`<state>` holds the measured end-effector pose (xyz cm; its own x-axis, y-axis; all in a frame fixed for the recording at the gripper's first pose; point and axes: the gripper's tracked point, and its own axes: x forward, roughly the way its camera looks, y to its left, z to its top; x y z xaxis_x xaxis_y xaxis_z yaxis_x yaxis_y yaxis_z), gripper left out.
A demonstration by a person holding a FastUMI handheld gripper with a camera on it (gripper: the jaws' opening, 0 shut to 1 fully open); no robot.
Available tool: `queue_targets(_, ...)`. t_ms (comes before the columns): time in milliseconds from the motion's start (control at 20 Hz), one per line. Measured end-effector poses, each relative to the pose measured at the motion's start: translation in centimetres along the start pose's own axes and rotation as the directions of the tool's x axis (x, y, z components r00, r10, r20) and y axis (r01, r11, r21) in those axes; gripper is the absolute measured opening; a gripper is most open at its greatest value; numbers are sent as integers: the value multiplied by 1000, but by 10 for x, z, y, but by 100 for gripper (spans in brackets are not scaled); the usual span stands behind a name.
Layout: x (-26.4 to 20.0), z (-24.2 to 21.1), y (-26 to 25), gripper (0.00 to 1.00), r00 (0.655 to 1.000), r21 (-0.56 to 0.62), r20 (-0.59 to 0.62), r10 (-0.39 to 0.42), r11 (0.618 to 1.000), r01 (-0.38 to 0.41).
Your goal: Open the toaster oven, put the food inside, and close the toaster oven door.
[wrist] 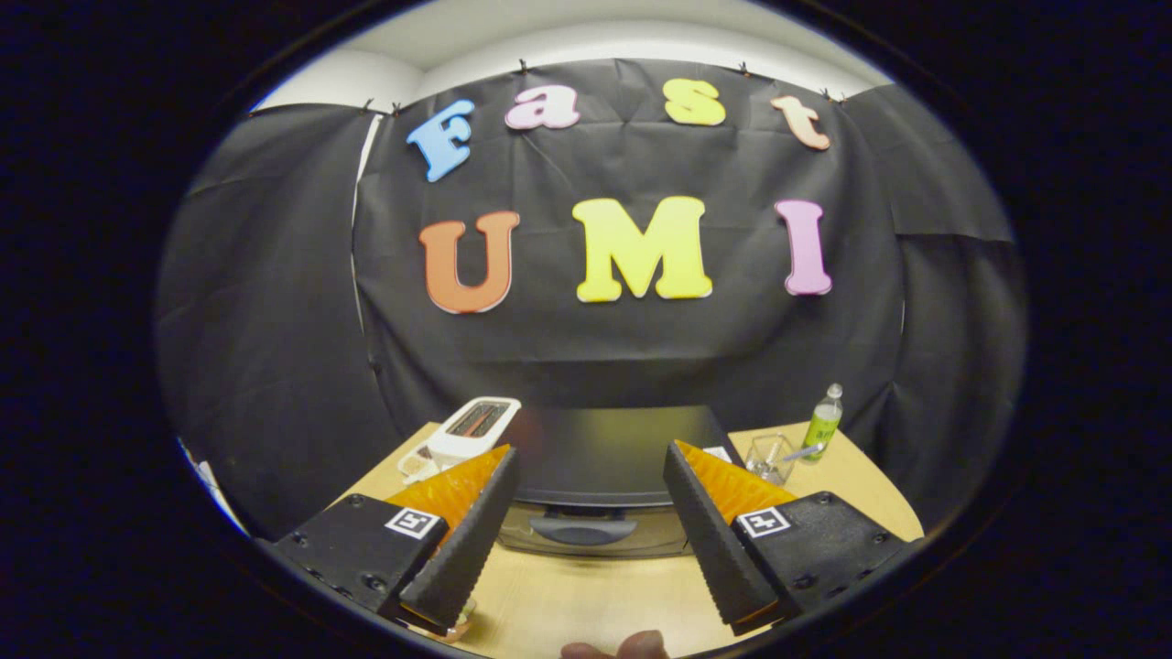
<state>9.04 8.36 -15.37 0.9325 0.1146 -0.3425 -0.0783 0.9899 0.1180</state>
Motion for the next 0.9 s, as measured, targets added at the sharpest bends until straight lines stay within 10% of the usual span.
queue_targets(900,101,-100,-3,100,967,-17,-222,-127,992,126)
